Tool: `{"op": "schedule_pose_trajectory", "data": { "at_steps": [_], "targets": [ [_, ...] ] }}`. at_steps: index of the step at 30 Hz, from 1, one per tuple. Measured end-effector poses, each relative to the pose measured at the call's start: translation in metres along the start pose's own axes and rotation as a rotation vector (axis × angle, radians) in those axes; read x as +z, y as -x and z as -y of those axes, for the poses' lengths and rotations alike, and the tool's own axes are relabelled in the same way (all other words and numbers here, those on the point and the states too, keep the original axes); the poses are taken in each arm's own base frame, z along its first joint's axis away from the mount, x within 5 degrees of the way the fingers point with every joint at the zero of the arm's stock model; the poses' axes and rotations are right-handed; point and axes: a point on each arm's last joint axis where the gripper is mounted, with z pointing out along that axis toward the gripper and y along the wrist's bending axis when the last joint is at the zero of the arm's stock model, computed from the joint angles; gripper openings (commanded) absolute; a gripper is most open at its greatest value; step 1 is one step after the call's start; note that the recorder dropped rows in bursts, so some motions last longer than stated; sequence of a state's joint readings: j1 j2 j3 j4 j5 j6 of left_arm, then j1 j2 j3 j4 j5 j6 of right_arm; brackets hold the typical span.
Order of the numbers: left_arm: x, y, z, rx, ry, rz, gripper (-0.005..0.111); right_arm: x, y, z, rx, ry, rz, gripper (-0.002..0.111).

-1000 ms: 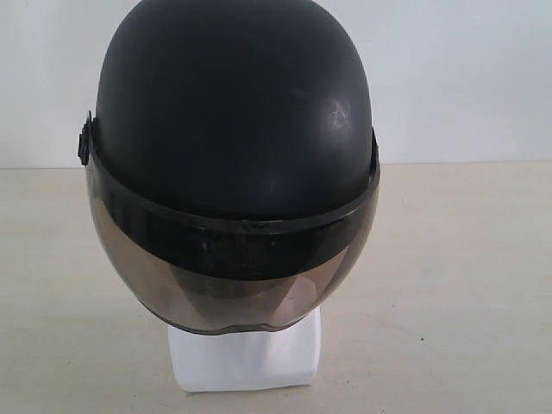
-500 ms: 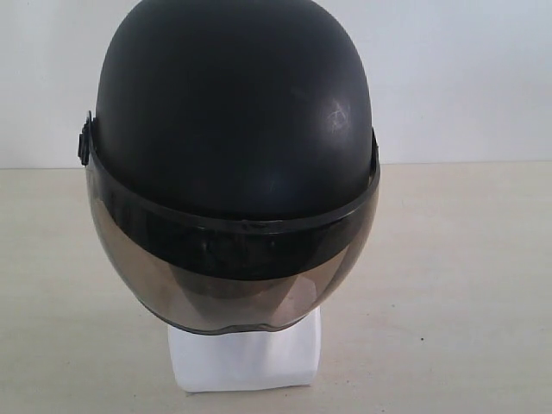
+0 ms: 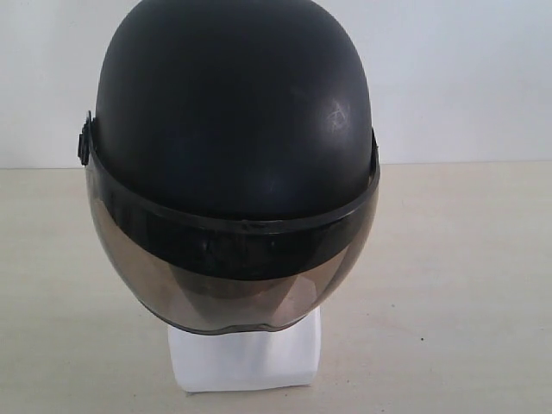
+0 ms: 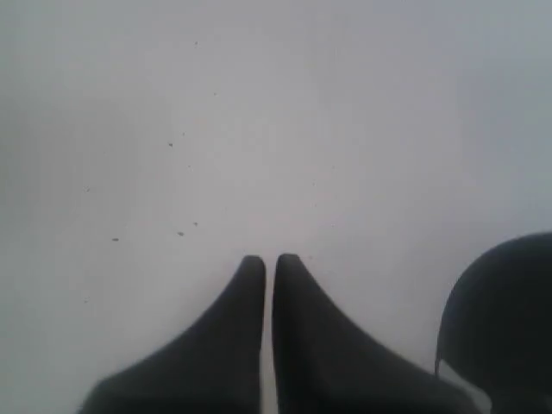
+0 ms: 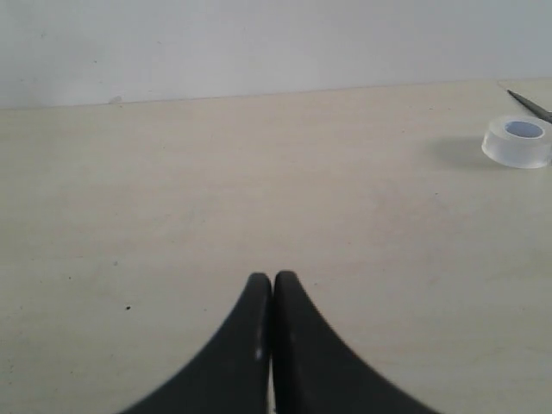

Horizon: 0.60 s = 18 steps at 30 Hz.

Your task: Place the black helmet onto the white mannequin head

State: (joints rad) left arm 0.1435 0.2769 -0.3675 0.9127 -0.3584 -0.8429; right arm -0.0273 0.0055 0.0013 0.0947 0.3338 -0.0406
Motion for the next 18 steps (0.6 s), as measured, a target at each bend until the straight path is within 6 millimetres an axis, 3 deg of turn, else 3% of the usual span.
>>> {"op": "schedule_pose_trajectory", "data": {
  "at_steps": [3, 9, 18],
  "targets": [
    [-0.001, -0.017, -0.003, 0.050, 0.026, -0.077, 0.004, 0.000, 0.000, 0.000, 0.000, 0.000, 0.002, 0.000],
    [-0.011, -0.058, -0.014, -0.028, 0.194, -0.264, 0.004, 0.000, 0.000, 0.000, 0.000, 0.000, 0.002, 0.000],
    [-0.040, -0.081, -0.009, -0.012, 0.218, -0.372, 0.004, 0.000, 0.000, 0.000, 0.000, 0.000, 0.002, 0.000]
  ]
}}
